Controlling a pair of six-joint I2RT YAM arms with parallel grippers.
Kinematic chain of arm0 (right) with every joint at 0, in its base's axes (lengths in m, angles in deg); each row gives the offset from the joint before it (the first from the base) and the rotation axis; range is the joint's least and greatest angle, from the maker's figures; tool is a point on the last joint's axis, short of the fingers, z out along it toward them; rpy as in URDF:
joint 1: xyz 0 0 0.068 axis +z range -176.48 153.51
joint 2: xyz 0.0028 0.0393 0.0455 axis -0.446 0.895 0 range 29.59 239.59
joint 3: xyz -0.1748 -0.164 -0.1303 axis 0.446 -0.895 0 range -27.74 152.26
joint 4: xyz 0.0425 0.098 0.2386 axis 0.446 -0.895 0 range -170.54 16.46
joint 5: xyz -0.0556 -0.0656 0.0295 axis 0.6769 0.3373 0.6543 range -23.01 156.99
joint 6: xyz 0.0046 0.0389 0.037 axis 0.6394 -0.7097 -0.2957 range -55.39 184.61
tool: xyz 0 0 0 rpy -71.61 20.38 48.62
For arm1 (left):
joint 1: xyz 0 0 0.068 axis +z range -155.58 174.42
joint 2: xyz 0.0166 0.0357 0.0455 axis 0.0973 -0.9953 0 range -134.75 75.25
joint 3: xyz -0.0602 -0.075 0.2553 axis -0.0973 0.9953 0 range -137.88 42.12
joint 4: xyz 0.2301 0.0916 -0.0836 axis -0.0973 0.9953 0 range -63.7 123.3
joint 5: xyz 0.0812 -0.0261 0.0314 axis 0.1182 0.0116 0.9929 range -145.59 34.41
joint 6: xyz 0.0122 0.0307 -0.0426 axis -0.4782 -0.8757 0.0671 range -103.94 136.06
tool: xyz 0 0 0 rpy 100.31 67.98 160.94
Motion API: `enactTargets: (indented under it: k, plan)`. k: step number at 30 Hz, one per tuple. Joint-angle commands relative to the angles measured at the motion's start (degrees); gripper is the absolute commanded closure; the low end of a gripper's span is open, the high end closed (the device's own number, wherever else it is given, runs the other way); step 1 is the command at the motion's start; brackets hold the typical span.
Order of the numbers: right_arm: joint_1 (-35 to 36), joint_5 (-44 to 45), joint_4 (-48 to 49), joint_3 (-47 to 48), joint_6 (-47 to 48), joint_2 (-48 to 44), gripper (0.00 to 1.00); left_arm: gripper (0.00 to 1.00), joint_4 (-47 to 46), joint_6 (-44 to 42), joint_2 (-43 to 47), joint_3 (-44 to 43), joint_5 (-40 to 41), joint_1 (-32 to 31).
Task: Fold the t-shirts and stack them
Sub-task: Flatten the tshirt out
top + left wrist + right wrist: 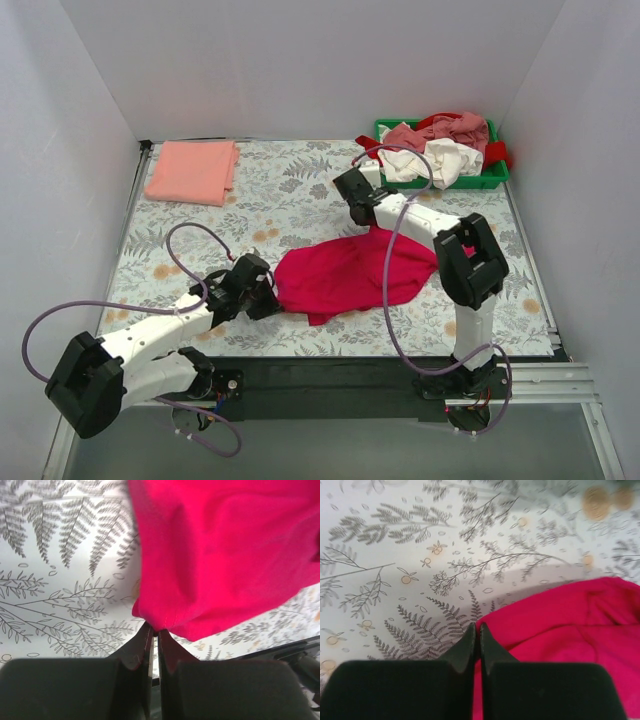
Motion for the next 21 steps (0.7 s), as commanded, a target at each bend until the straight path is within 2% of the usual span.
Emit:
enactTargets:
  k: [1,11,12,13,15,18,21]
  plan:
    - [-0.23,5.57,0.62,-0.39,2.6,-11.26,0.99,1.0,0.96,0.42,2.48,-4.41,4.27,-0.13]
    - [-3.47,5.4,4.41,-9.45,8.21,-29.56,0.99,1.0,4.74,-0.28,4.14,-14.0,10.95,-0.13]
    - [-5.23,-0.35,4.84,-10.76,9.45,-30.7,0.99,1.0,5.44,-0.2,4.93,-14.35,11.57,-0.22]
    - [-5.24,-0.41,4.85,-10.77,9.46,-31.06,0.99,1.0,5.8,-0.19,4.94,-14.36,11.57,-0.14]
    - [-8.39,-7.39,5.11,-12.96,9.9,-31.77,0.99,1.0,8.59,-0.28,6.17,-15.23,13.84,-0.13]
    - [-10.78,-13.21,7.65,-16.21,12.17,-31.95,0.99,1.0,13.43,0.94,7.75,-17.16,20.0,-0.14]
    - [-11.48,-17.7,8.71,-17.36,13.58,-29.33,0.99,1.0,12.49,1.12,8.98,-16.38,19.32,-0.13]
